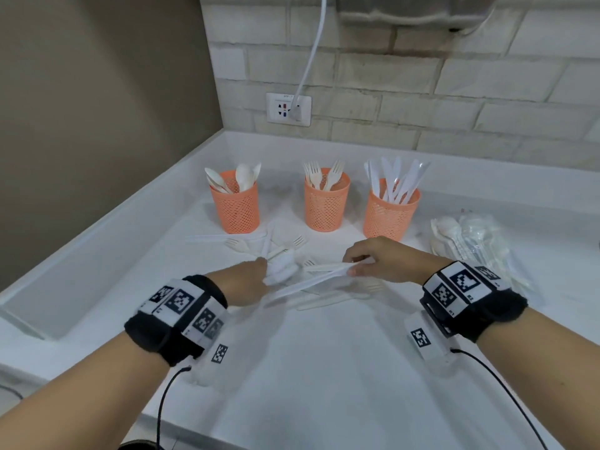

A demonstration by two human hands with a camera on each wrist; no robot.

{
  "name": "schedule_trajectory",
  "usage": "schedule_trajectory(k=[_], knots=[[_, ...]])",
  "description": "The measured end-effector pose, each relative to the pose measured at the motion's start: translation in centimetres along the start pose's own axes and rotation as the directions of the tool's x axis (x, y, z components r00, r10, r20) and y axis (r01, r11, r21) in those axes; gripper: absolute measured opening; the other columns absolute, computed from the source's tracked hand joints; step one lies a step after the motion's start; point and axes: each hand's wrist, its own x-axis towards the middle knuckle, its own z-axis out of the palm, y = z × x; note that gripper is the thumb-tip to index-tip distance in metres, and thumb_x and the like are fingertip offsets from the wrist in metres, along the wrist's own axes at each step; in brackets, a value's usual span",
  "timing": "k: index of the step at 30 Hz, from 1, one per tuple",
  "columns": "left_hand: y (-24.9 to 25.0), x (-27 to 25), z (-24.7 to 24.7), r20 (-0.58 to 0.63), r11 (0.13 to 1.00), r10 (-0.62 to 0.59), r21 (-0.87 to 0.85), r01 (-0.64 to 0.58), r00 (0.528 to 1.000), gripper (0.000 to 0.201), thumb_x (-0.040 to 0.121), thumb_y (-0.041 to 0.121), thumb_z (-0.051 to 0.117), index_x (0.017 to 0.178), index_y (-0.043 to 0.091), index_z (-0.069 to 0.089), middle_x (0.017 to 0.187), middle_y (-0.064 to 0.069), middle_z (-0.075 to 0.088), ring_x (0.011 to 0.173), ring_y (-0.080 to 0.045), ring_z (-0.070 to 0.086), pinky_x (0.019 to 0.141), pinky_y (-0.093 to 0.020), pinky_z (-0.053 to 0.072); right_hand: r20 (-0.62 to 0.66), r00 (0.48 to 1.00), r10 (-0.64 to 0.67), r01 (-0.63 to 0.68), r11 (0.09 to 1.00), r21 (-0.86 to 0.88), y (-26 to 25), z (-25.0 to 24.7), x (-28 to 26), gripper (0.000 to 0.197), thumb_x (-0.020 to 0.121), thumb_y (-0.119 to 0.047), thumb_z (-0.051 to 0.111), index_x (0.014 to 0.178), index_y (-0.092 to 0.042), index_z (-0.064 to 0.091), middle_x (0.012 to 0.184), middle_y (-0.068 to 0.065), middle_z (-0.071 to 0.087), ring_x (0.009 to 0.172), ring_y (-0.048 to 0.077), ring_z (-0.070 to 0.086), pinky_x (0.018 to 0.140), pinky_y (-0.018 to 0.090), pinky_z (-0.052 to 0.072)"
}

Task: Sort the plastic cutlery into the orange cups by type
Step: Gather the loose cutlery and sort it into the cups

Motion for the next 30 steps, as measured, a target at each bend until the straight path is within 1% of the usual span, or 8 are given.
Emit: schedule_trajectory(k=[2,5,10,13,16,20,25,30], knots=[[0.4,0.0,-1.0,-0.090,0.968,-0.008,-0.250,-0.015,0.996,0.028,0.096,0.016,0.039,0.118,-0.001,0.044,0.122,-0.022,0.053,0.108,-0.033,0.053,0.078,-0.033,0.039,-0.010,1.000,-0.024,0.025,0.999,0.041,-0.8,-0.3,-0.3,0.012,0.088,-0.018,0.062,0.091,-0.007,0.068,0.085,-0.006,0.061,0.082,0.010,0.055,0.078,0.024,0.041],[1.9,-0.7,-1.4,-0.101,0.835,0.131,-0.524,-0.165,0.986,0.019,0.089,0.035,0.057,0.086,0.016,0.053,0.080,-0.002,0.052,0.067,-0.013,0.048,0.057,-0.025,0.038,-0.039,0.997,-0.071,0.072,0.996,0.047,-2.7,-0.1,0.2,0.012,0.085,-0.021,0.067,0.089,-0.010,0.068,0.084,-0.004,0.062,0.079,0.010,0.054,0.072,0.022,0.039],[2.8,-0.5,-0.4,0.013,0.762,0.296,-0.606,-0.228,0.955,0.022,0.079,0.022,0.073,0.087,0.008,0.058,0.066,0.000,0.040,0.051,-0.006,0.036,0.046,-0.015,0.030,-0.088,0.988,-0.123,0.128,0.991,0.048,-4.6,0.3,0.9,0.021,0.083,-0.021,0.069,0.099,-0.008,0.069,0.103,0.007,0.067,0.091,0.022,0.057,0.079,0.029,0.044],[2.2,-0.1,0.1,0.053,0.743,0.285,-0.643,-0.186,0.957,0.021,0.077,0.014,0.074,0.088,0.002,0.061,0.066,-0.005,0.043,0.049,-0.009,0.035,0.043,-0.015,0.028,-0.096,0.989,-0.113,0.119,0.992,0.050,-4.5,0.3,0.8,0.021,0.083,-0.019,0.068,0.102,-0.009,0.069,0.095,0.003,0.065,0.074,0.006,0.052,0.064,0.010,0.038],[1.8,0.1,0.3,0.058,0.719,0.267,-0.676,-0.159,0.962,0.025,0.080,0.011,0.070,0.064,0.013,0.051,0.050,0.004,0.039,0.041,-0.007,0.032,0.041,-0.016,0.026,-0.133,0.987,-0.094,0.107,0.990,0.089,-4.1,0.5,0.8,0.030,0.083,-0.022,0.068,0.109,-0.012,0.060,0.092,0.006,0.064,0.067,0.003,0.048,0.059,0.010,0.037],[-0.4,0.3,-1.4,0.103,0.766,0.162,-0.640,-0.059,0.981,0.029,0.091,0.022,0.057,0.064,0.010,0.055,0.045,0.007,0.046,0.042,-0.008,0.036,0.045,-0.018,0.031,-0.116,0.992,0.055,-0.051,0.998,0.041,-2.7,0.7,0.8,0.044,0.093,-0.029,0.054,0.129,-0.014,0.035,0.066,-0.006,0.041,0.057,0.005,0.038,0.053,0.016,0.031],[-2.4,0.5,-2.8,0.031,0.667,0.030,-0.745,0.003,0.999,0.034,0.097,0.026,0.046,0.065,0.012,0.047,0.049,0.005,0.048,0.050,-0.013,0.035,0.052,-0.022,0.032,0.179,0.975,0.132,-0.064,0.939,-0.339,-1.3,2.9,1.4,0.048,0.086,-0.020,0.062,0.130,-0.008,0.048,0.123,0.012,0.053,0.108,0.026,0.051,0.088,0.030,0.040],[-2.2,0.9,-2.2,-0.072,0.500,-0.015,-0.864,-0.055,0.997,0.026,0.098,0.019,0.044,0.072,0.012,0.044,0.051,0.002,0.039,0.045,-0.011,0.039,0.053,-0.024,0.044,0.195,0.970,0.146,-0.018,0.841,-0.541,-1.7,3.9,2.2,0.025,0.090,-0.021,0.055,0.108,-0.004,0.058,0.117,0.012,0.048,0.111,0.028,0.043,0.079,0.032,0.033]])
